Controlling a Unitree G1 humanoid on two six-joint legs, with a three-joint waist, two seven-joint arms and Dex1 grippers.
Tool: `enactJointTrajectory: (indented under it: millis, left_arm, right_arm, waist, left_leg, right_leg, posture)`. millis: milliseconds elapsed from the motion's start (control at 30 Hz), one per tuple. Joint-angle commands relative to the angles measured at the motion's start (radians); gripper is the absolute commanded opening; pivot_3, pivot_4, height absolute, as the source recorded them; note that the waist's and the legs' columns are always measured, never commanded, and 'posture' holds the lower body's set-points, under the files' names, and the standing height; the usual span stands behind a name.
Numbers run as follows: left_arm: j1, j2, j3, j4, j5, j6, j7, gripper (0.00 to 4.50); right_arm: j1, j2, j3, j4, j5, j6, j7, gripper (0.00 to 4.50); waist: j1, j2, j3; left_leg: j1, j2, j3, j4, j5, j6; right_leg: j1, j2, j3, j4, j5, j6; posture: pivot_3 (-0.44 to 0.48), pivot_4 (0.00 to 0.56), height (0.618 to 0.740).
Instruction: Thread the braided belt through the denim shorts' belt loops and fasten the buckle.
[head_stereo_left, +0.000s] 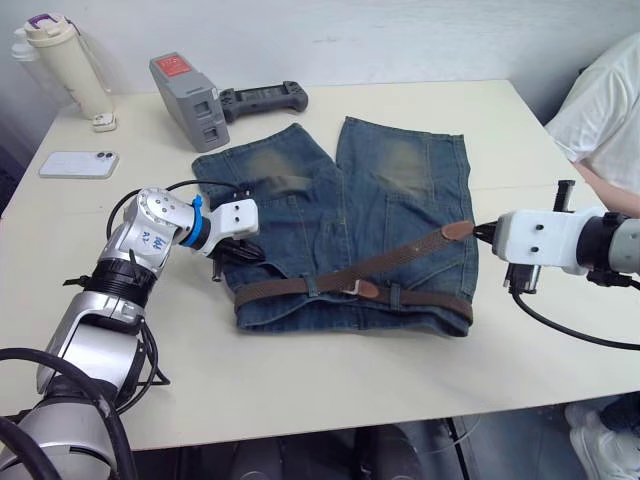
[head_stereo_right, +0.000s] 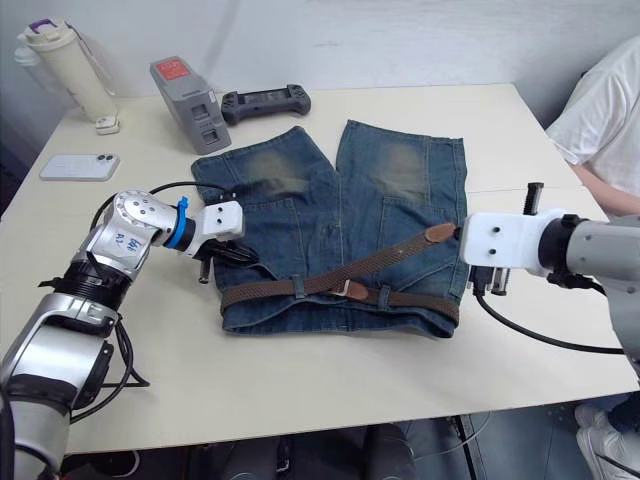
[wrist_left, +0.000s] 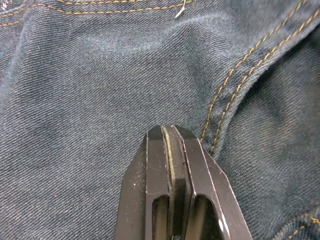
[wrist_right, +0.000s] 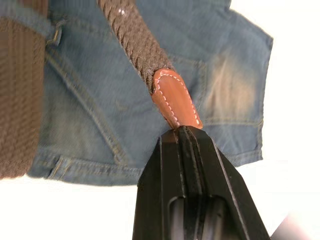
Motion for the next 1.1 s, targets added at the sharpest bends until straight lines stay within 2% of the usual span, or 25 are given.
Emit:
enactJointTrajectory:
  millis: [33,167,200,267,400,433,500,533,700,867,1000,1100]
  left_arm:
    - [0.031,-0.016,0.030,-0.067,-0.056,0.092,-0.059,0.07]
    - [0.017,-0.030,0.101,-0.136,-0.142,0.240,-0.078,0.07]
    - [0.007,-0.033,0.128,-0.145,-0.168,0.278,-0.070,0.35]
    - [0.006,-0.027,0.160,-0.173,-0.204,0.320,-0.075,0.98]
    - [0.012,-0.013,0.185,-0.243,-0.237,0.388,-0.069,2.80]
    - [0.010,-0.011,0.194,-0.258,-0.250,0.410,-0.069,3.14]
    - [0.007,-0.009,0.212,-0.285,-0.275,0.439,-0.065,4.14]
    - [0.010,-0.008,0.220,-0.310,-0.294,0.465,-0.068,4.32]
    - [0.026,-0.003,0.221,-0.414,-0.333,0.533,-0.062,4.42]
    - [0.040,0.002,0.168,-0.574,-0.339,0.593,-0.043,4.42]
    - [0.125,0.074,0.035,-0.695,-0.258,0.462,-0.108,4.42]
    - [0.129,0.048,0.018,-0.701,-0.271,0.457,-0.096,4.42]
  right_arm:
    - [-0.035,0.032,0.020,-0.061,0.046,0.030,-0.017,0.00]
    - [-0.057,0.065,0.034,-0.079,0.079,0.054,-0.030,0.00]
    - [-0.065,0.072,0.038,-0.081,0.085,0.057,-0.033,0.00]
    - [-0.078,0.075,0.046,-0.081,0.089,0.060,-0.035,0.00]
    - [-0.091,0.074,0.048,-0.069,0.097,0.067,-0.038,0.00]
    - [-0.090,0.076,0.046,-0.068,0.104,0.075,-0.040,0.00]
    - [-0.068,0.077,0.046,-0.077,0.119,0.101,-0.037,0.00]
    - [-0.046,0.078,0.051,-0.088,0.123,0.115,-0.038,0.00]
    - [-0.004,0.085,0.061,-0.120,0.129,0.142,-0.056,0.00]
    - [0.089,0.051,0.023,-0.223,0.227,0.296,-0.013,0.00]
    - [0.102,0.058,0.006,-0.282,0.314,0.400,-0.024,0.00]
    - [0.084,0.067,-0.004,-0.315,0.380,0.476,-0.040,0.00]
  waist:
    - [0.000,0.000,0.000]
    - [0.004,0.000,0.000]
    - [0.003,0.000,0.000]
    - [0.000,0.000,0.000]
    - [0.000,0.000,0.000]
    - [0.000,0.000,0.000]
    - [0.000,0.000,0.000]
    - [0.001,0.000,0.000]
    - [0.001,0.000,0.000]
    - [0.005,0.000,0.000]
    - [0.000,0.000,0.000]
    - [0.002,0.000,0.000]
  left_leg:
    - [0.000,0.000,0.000,0.000,0.000,0.000]
    - [-0.002,0.000,0.000,0.001,0.000,0.000]
    - [-0.002,0.000,0.000,0.002,0.000,0.000]
    - [-0.002,0.000,-0.001,0.002,0.000,0.000]
    - [-0.001,0.000,-0.001,0.001,0.000,0.000]
    - [-0.001,0.000,-0.001,0.001,0.000,0.000]
    - [-0.001,0.000,-0.001,0.001,0.000,0.000]
    - [-0.001,0.000,-0.001,0.002,0.000,0.000]
    - [-0.002,0.000,-0.001,0.002,0.000,0.000]
    - [-0.001,0.000,-0.001,0.001,0.000,0.000]
    - [-0.001,0.000,-0.001,0.002,0.000,0.000]
    - [-0.001,0.000,-0.002,0.002,0.000,0.000]
  right_leg:
    - [0.000,0.000,0.000,0.000,0.000,0.000]
    - [0.000,0.000,0.000,-0.001,0.000,0.000]
    - [0.000,0.000,0.000,0.000,0.000,0.000]
    - [0.000,0.000,0.000,0.000,0.000,0.000]
    - [0.000,0.000,0.000,0.000,0.000,0.000]
    - [0.000,0.000,0.000,0.000,0.000,0.000]
    - [0.000,0.000,0.000,0.000,0.000,0.000]
    - [0.000,0.000,0.000,0.000,0.000,0.000]
    - [0.000,0.000,0.000,0.000,0.000,0.000]
    - [0.000,0.000,0.000,0.000,0.000,0.000]
    - [0.000,0.000,0.000,0.000,0.000,0.000]
    - [0.000,0.000,0.000,0.001,0.000,0.000]
  posture:
    - [0.000,0.150,0.740]
    - [0.000,0.150,0.740]
    - [0.000,0.150,0.740]
    - [0.000,0.150,0.740]
    - [0.000,0.150,0.740]
    - [0.000,0.150,0.740]
    - [0.000,0.150,0.740]
    - [0.000,0.150,0.740]
    - [0.000,0.150,0.740]
    - [0.000,0.150,0.740]
    - [0.000,0.150,0.740]
    - [0.000,0.150,0.740]
